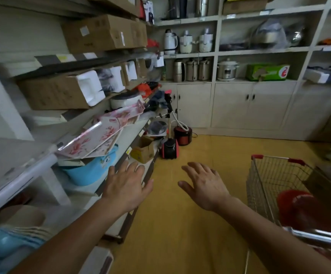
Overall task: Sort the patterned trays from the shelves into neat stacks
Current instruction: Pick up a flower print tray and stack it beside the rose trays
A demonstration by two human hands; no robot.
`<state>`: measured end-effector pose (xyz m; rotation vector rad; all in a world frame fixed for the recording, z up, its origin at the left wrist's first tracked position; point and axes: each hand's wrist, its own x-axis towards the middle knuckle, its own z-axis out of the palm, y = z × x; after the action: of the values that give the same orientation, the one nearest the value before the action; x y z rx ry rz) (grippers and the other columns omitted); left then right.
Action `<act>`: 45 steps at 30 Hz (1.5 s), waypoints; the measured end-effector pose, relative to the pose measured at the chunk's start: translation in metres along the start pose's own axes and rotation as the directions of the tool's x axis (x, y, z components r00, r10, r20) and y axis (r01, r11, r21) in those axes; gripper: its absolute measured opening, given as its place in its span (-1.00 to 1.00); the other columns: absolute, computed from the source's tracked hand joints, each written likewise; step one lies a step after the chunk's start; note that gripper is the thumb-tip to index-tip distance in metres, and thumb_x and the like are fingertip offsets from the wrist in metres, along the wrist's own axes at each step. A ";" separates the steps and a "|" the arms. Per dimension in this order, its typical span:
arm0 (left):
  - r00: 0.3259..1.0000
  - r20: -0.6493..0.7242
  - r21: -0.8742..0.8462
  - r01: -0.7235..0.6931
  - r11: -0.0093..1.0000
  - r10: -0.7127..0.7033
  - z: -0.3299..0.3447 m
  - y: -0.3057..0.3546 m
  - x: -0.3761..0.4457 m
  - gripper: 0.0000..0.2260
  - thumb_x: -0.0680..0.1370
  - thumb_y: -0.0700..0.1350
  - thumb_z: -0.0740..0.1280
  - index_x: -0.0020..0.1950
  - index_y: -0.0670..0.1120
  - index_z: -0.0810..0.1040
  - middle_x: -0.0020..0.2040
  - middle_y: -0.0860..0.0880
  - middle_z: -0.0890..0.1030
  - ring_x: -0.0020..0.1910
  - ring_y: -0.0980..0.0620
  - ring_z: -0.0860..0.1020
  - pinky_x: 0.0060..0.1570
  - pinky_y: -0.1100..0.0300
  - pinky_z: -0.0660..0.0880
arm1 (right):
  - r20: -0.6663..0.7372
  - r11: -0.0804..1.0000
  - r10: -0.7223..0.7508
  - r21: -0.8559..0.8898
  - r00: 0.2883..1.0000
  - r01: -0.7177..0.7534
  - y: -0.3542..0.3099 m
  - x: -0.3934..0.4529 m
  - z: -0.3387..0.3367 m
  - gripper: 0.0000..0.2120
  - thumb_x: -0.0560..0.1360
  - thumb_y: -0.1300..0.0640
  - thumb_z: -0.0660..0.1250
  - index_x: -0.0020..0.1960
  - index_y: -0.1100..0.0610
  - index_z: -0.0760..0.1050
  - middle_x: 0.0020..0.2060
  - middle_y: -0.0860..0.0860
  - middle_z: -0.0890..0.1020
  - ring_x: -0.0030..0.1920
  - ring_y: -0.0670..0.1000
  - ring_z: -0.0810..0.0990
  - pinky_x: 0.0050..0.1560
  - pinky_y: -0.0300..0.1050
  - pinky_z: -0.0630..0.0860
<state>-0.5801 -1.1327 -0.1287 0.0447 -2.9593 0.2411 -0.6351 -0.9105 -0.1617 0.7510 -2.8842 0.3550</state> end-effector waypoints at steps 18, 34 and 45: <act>0.988 0.093 -0.038 0.127 0.991 -0.123 0.082 -0.020 0.211 -0.36 0.51 0.32 -0.17 0.47 0.03 0.24 0.50 0.01 0.23 0.49 -0.04 0.12 0.39 -0.15 0.10 | 0.067 0.991 -0.128 -0.024 0.989 0.130 0.092 0.216 0.049 -0.44 0.58 -0.30 -0.01 0.50 -0.08 0.13 0.48 -0.05 0.22 0.47 0.01 0.16 0.42 0.06 0.21; 0.964 0.125 -0.038 0.242 0.970 -0.235 0.134 -0.082 0.395 -0.33 0.46 0.29 -0.18 0.43 0.00 0.28 0.48 0.01 0.27 0.48 -0.07 0.14 0.38 -0.14 0.12 | 0.115 0.950 -0.312 0.004 0.943 0.313 0.121 0.446 0.101 -0.46 0.58 -0.24 0.08 0.50 -0.07 0.15 0.47 -0.06 0.22 0.47 0.00 0.15 0.41 0.03 0.21; 0.845 0.071 0.058 0.526 0.848 -0.529 0.145 -0.082 0.513 -0.36 0.46 0.33 -0.15 0.33 0.03 0.38 0.34 0.01 0.44 0.31 -0.04 0.36 0.23 -0.07 0.35 | 0.094 0.801 -0.599 0.100 0.796 0.591 0.175 0.611 0.117 -0.27 0.43 -0.35 -0.20 0.49 -0.04 0.19 0.42 -0.03 0.29 0.42 0.07 0.22 0.33 0.11 0.28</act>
<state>-1.1059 -1.2450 -0.1684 0.8832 -2.8756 0.2155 -1.2597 -1.0747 -0.1894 1.6780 -2.5466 0.3251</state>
